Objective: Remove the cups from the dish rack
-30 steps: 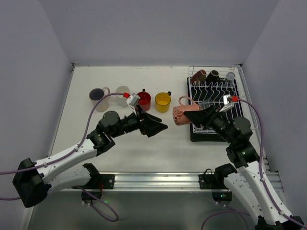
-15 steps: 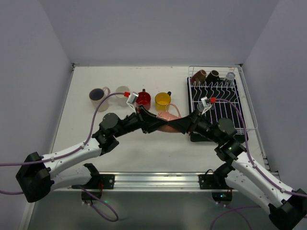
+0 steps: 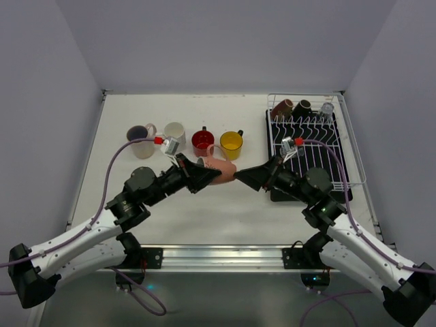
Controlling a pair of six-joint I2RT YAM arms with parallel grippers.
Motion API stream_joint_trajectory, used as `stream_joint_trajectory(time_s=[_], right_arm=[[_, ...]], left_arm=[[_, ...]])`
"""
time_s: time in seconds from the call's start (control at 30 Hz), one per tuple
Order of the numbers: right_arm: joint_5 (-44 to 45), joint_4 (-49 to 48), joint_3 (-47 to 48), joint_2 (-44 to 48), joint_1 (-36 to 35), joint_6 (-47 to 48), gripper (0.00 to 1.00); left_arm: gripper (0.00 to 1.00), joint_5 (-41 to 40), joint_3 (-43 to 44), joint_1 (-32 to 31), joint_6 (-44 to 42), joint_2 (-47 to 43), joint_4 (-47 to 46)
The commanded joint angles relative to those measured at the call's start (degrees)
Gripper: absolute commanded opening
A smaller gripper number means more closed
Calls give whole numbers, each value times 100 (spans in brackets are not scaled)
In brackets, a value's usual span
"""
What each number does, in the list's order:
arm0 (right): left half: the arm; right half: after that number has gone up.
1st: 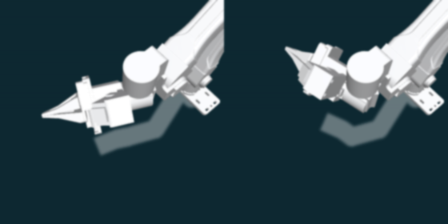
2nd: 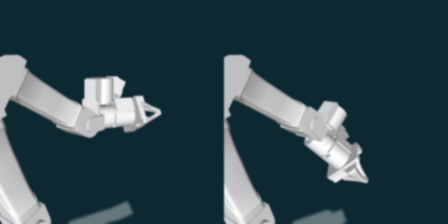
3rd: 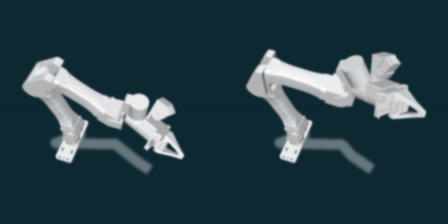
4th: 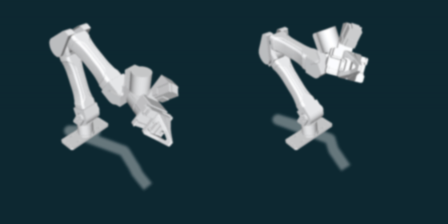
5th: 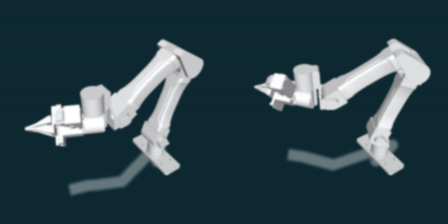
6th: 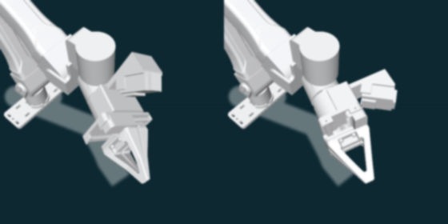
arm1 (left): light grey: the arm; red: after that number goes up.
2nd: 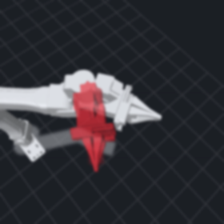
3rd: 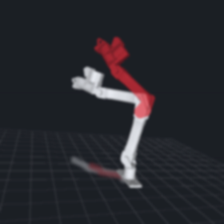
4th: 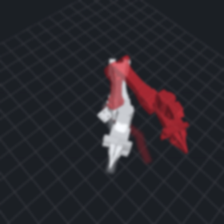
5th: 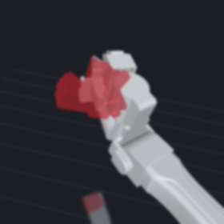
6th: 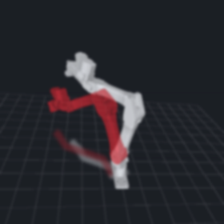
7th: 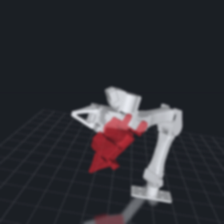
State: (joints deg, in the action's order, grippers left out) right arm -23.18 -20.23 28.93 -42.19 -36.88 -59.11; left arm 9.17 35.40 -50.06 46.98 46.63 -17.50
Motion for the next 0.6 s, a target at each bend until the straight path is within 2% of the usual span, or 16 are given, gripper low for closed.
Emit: stream_joint_trajectory(time_s=[0.0,0.1,0.2,0.27,0.37,0.57], right_arm=[[375,360,376,237,23,478,99],[594,844,447,369,15,768,99],[954,1345,508,536,15,1119,99],[1174,1775,552,642,23,1270,99],[1360,2005,570,782,23,1543,99],[1421,2655,579,862,15,2061,99]], left_arm=[[0,-2080,730,111,-1260,-277,2149],[0,-3057,1170,120,-1866,-216,3425],[0,-3709,1583,198,-2026,108,4515],[0,-3808,1838,435,-2088,538,5219],[0,-3599,1901,1050,-2342,987,5459],[0,-2975,2137,2166,-2826,1778,5099]])
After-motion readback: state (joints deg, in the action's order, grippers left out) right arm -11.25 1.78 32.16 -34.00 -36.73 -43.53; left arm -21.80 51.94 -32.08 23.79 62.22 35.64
